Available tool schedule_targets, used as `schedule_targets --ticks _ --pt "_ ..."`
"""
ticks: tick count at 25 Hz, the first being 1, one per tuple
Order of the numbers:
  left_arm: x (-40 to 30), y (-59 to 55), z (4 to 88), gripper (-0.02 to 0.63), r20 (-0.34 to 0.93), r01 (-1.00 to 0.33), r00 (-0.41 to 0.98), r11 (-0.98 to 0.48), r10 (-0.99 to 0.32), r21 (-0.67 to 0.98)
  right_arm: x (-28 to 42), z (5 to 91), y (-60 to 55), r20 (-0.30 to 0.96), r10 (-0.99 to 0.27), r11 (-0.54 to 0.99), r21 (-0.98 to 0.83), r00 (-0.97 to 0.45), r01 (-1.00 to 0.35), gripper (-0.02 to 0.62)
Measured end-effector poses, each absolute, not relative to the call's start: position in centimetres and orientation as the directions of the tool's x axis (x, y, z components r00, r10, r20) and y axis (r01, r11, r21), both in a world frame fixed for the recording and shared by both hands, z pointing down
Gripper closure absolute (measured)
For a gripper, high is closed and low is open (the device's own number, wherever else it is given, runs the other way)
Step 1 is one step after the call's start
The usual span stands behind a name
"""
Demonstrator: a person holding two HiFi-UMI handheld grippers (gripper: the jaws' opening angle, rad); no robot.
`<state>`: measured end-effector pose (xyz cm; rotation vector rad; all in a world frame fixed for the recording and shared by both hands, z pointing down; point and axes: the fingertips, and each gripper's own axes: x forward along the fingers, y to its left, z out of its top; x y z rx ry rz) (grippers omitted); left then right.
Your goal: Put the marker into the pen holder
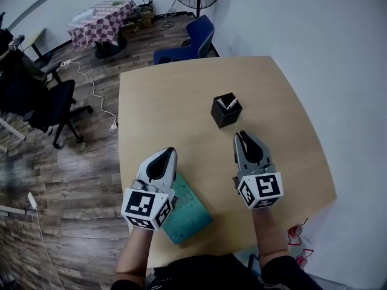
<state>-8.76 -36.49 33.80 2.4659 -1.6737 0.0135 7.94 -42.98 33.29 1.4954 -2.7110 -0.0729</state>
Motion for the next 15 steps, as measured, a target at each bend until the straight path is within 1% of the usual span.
schedule_targets --ticks 15 --pt "-11.4 -28.0 31.6 0.598 0.061 -0.919 0.382 -0.372 -0.922 0.13 6.4 29.9 -33.5 0.013 -0.866 0.499 0.074 -0.5 -0.863 0.592"
